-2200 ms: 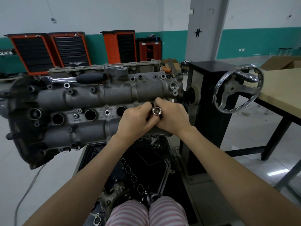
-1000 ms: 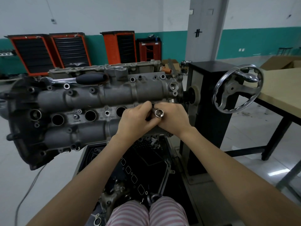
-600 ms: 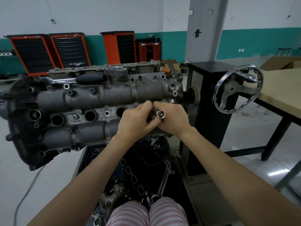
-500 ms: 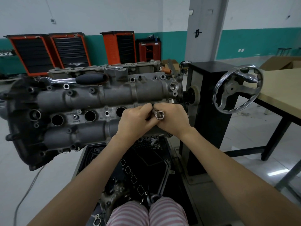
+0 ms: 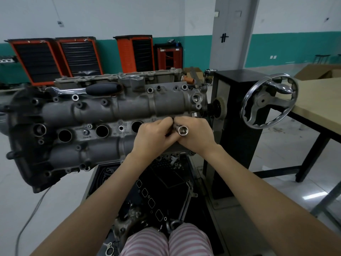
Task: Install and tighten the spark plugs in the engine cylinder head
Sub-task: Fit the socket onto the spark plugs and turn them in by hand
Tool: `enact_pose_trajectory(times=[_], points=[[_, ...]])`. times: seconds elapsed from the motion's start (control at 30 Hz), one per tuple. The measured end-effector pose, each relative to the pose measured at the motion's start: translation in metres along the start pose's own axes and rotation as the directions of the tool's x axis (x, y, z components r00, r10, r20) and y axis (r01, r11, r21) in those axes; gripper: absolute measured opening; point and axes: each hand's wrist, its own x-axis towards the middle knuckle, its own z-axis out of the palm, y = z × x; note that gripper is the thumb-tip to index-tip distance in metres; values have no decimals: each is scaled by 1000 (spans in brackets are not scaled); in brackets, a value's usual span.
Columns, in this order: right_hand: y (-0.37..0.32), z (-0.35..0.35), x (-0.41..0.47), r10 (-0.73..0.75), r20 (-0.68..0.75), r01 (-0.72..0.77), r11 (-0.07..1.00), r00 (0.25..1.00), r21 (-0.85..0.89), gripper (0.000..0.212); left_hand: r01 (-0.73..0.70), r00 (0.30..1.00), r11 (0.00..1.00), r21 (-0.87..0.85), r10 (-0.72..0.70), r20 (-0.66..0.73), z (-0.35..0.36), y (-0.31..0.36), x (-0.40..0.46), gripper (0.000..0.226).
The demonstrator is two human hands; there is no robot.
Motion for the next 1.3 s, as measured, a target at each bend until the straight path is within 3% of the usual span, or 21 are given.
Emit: enact_pose_trajectory(times=[0.13, 0.27, 0.4, 0.53, 0.6, 0.8, 1.0, 1.1, 1.2, 1.3], points=[[-1, 0, 1, 4, -28, -4, 1000, 1000, -21, 15, -47, 999, 999, -19, 47, -5, -2, 1, 0, 32], [0, 2, 2, 37, 38, -35, 998, 999, -55, 21, 15, 999, 995, -103, -10, 53, -6, 4, 0, 31], [0, -1, 2, 19, 39, -18, 1000, 999, -23, 12, 2, 999, 1000, -3, -2, 49, -4, 5, 1, 30], [-2, -2, 1, 6, 9, -6, 1000, 1000, -13, 25, -13, 1000, 1000, 12, 14, -9, -1, 1, 0, 33], [-2, -3, 1, 22, 27, -22, 999, 999, -31, 19, -39, 999, 999, 16, 39, -13, -1, 1, 0, 32], [-2, -2, 4, 107, 145, -98, 993, 984, -71, 18, 15, 999, 986, -165, -10, 34, -7, 4, -1, 23], [-4, -5, 1, 46, 108, -48, 999, 993, 19, 17, -12, 1000, 1000, -3, 12, 15, -2, 5, 1, 30], [-5, -6, 0, 50, 98, -51, 999, 994, 9, 22, -29, 1000, 1000, -11, 29, 0, 0, 1, 0, 31], [-3, -5, 1, 81, 138, -80, 997, 987, -8, 15, -71, 997, 997, -6, 71, 0, -2, 2, -1, 30], [-2, -6, 3, 107, 185, -105, 994, 977, -21, 23, -50, 999, 995, -88, 51, 8, -5, 4, -2, 24]])
